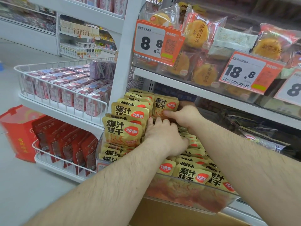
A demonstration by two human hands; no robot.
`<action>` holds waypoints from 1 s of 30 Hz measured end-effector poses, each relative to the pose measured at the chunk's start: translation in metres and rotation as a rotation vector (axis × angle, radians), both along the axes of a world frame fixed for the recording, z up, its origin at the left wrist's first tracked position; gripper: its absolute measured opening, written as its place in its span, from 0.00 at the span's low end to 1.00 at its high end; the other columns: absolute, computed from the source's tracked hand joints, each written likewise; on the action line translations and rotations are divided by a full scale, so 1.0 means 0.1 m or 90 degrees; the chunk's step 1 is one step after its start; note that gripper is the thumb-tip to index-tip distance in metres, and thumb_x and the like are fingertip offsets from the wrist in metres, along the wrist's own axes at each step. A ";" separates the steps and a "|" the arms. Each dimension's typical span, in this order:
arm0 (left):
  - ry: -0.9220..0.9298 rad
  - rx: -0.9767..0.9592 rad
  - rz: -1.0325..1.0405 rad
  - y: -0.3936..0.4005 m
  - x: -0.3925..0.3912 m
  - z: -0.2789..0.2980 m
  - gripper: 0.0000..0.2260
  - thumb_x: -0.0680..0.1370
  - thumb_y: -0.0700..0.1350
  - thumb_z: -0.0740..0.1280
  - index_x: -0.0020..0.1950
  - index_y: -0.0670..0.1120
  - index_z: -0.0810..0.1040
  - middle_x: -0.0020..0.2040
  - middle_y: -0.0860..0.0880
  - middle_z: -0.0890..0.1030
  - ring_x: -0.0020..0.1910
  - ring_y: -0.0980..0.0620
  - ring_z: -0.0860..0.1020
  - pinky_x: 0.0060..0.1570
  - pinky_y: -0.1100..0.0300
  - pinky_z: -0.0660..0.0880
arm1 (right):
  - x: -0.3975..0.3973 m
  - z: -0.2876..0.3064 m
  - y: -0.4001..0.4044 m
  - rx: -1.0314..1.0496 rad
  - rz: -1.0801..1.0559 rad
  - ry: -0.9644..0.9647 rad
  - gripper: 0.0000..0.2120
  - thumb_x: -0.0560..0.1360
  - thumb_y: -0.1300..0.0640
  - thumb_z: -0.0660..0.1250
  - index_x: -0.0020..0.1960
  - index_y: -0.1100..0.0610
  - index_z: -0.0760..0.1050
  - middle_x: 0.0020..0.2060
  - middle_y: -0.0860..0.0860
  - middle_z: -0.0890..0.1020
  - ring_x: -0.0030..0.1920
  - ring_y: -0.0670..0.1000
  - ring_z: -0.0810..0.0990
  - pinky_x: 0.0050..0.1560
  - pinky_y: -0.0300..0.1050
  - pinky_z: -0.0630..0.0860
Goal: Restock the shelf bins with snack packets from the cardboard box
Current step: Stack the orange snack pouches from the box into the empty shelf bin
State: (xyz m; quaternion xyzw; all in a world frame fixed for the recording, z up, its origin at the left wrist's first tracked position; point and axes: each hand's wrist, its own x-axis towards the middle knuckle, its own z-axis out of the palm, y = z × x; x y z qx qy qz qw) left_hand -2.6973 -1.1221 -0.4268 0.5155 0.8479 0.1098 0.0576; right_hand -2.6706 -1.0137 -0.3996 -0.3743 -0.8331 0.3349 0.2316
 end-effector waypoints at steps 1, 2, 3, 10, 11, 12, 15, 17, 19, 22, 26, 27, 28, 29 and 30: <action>-0.010 -0.003 -0.003 -0.01 -0.01 0.02 0.34 0.80 0.64 0.52 0.80 0.45 0.57 0.80 0.42 0.57 0.79 0.41 0.50 0.77 0.39 0.42 | 0.03 0.02 -0.02 0.004 -0.004 -0.003 0.23 0.69 0.51 0.78 0.61 0.56 0.78 0.52 0.50 0.84 0.52 0.51 0.82 0.57 0.52 0.79; -0.019 0.001 -0.006 -0.03 0.00 0.04 0.33 0.80 0.63 0.54 0.80 0.45 0.57 0.80 0.42 0.57 0.79 0.40 0.51 0.77 0.39 0.44 | 0.06 0.03 -0.03 0.008 -0.011 -0.008 0.26 0.68 0.50 0.78 0.63 0.57 0.77 0.54 0.52 0.83 0.54 0.53 0.81 0.58 0.54 0.79; -0.031 0.019 -0.009 -0.06 0.01 0.06 0.33 0.80 0.62 0.55 0.79 0.45 0.58 0.79 0.42 0.59 0.79 0.40 0.53 0.77 0.40 0.48 | 0.12 0.05 -0.05 0.015 -0.025 -0.013 0.28 0.68 0.50 0.78 0.65 0.58 0.76 0.57 0.53 0.82 0.57 0.54 0.81 0.60 0.54 0.78; -0.065 0.315 -0.045 -0.69 0.57 0.19 0.18 0.79 0.51 0.61 0.67 0.47 0.73 0.61 0.51 0.76 0.61 0.50 0.73 0.62 0.52 0.71 | 0.85 0.16 -0.55 0.128 -0.069 0.053 0.03 0.72 0.55 0.72 0.46 0.51 0.81 0.40 0.43 0.81 0.49 0.49 0.80 0.48 0.41 0.72; -0.081 0.331 -0.050 -0.81 0.65 0.17 0.17 0.78 0.51 0.62 0.66 0.50 0.74 0.58 0.54 0.76 0.57 0.52 0.73 0.59 0.53 0.72 | 0.98 0.14 -0.67 0.155 -0.065 0.056 0.02 0.72 0.56 0.71 0.41 0.50 0.80 0.35 0.42 0.79 0.44 0.48 0.79 0.44 0.39 0.70; -0.106 0.335 -0.052 -0.94 0.72 0.13 0.16 0.78 0.51 0.63 0.66 0.53 0.74 0.54 0.56 0.76 0.52 0.55 0.73 0.55 0.56 0.73 | 1.11 0.11 -0.79 0.172 -0.060 0.062 0.05 0.71 0.56 0.70 0.37 0.50 0.79 0.32 0.42 0.78 0.41 0.47 0.78 0.41 0.39 0.68; -0.181 0.278 -0.058 -1.27 0.85 -0.04 0.12 0.77 0.49 0.65 0.60 0.56 0.77 0.45 0.60 0.77 0.43 0.58 0.74 0.43 0.60 0.70 | 1.43 -0.14 -1.14 0.161 -0.041 0.087 0.07 0.69 0.57 0.70 0.33 0.52 0.77 0.28 0.44 0.78 0.33 0.42 0.76 0.32 0.33 0.67; -0.195 0.174 -0.051 -1.41 0.88 -0.21 0.11 0.76 0.49 0.66 0.58 0.55 0.78 0.45 0.59 0.80 0.46 0.55 0.77 0.45 0.59 0.74 | 1.57 -0.44 -1.29 0.117 -0.042 0.111 0.08 0.68 0.58 0.70 0.31 0.51 0.76 0.26 0.44 0.77 0.31 0.42 0.75 0.34 0.36 0.69; -0.221 0.049 -0.028 -1.49 0.85 -0.42 0.10 0.76 0.48 0.67 0.56 0.55 0.78 0.45 0.59 0.80 0.48 0.55 0.78 0.44 0.60 0.74 | 1.65 -0.85 -1.40 0.057 -0.054 0.087 0.08 0.68 0.58 0.70 0.31 0.52 0.76 0.27 0.44 0.77 0.32 0.43 0.75 0.35 0.39 0.70; -0.265 -0.058 0.015 -1.51 0.73 -0.77 0.08 0.77 0.48 0.67 0.56 0.54 0.78 0.46 0.59 0.80 0.47 0.57 0.78 0.38 0.67 0.69 | 1.69 -1.59 -1.45 -0.092 -0.079 -0.017 0.07 0.70 0.57 0.69 0.33 0.53 0.77 0.32 0.43 0.80 0.37 0.45 0.77 0.39 0.39 0.69; -0.301 -0.135 0.051 -1.43 0.56 -1.09 0.08 0.78 0.48 0.66 0.56 0.52 0.79 0.52 0.55 0.79 0.51 0.54 0.77 0.48 0.61 0.74 | 1.57 -2.84 -1.37 -0.348 -0.169 -0.159 0.05 0.68 0.56 0.65 0.36 0.54 0.78 0.36 0.50 0.83 0.38 0.55 0.82 0.39 0.44 0.78; -0.306 -0.137 0.057 -1.40 0.53 -1.15 0.08 0.78 0.47 0.66 0.56 0.52 0.79 0.52 0.55 0.79 0.51 0.53 0.77 0.49 0.61 0.74 | 1.52 -3.13 -1.35 -0.403 -0.201 -0.179 0.05 0.65 0.55 0.65 0.37 0.55 0.78 0.36 0.53 0.84 0.37 0.57 0.82 0.39 0.47 0.79; -0.314 -0.137 0.063 -1.37 0.51 -1.20 0.08 0.77 0.47 0.66 0.55 0.52 0.80 0.51 0.56 0.80 0.51 0.53 0.77 0.49 0.61 0.74 | 1.47 -3.43 -1.33 -0.452 -0.223 -0.192 0.08 0.63 0.54 0.65 0.40 0.56 0.79 0.38 0.56 0.84 0.36 0.57 0.81 0.38 0.49 0.80; -0.329 -0.140 0.071 -1.34 0.48 -1.26 0.08 0.77 0.46 0.66 0.55 0.52 0.80 0.49 0.56 0.80 0.51 0.54 0.78 0.48 0.61 0.75 | 1.40 -3.71 -1.32 -0.488 -0.240 -0.201 0.14 0.62 0.52 0.68 0.45 0.59 0.80 0.40 0.58 0.84 0.36 0.57 0.80 0.38 0.50 0.80; -0.350 -0.141 0.078 -1.31 0.46 -1.31 0.07 0.77 0.46 0.67 0.54 0.51 0.80 0.48 0.56 0.80 0.50 0.54 0.78 0.47 0.61 0.75 | 1.32 -3.85 -1.34 -0.518 -0.256 -0.202 0.21 0.64 0.50 0.72 0.52 0.62 0.78 0.42 0.60 0.84 0.37 0.57 0.79 0.38 0.50 0.79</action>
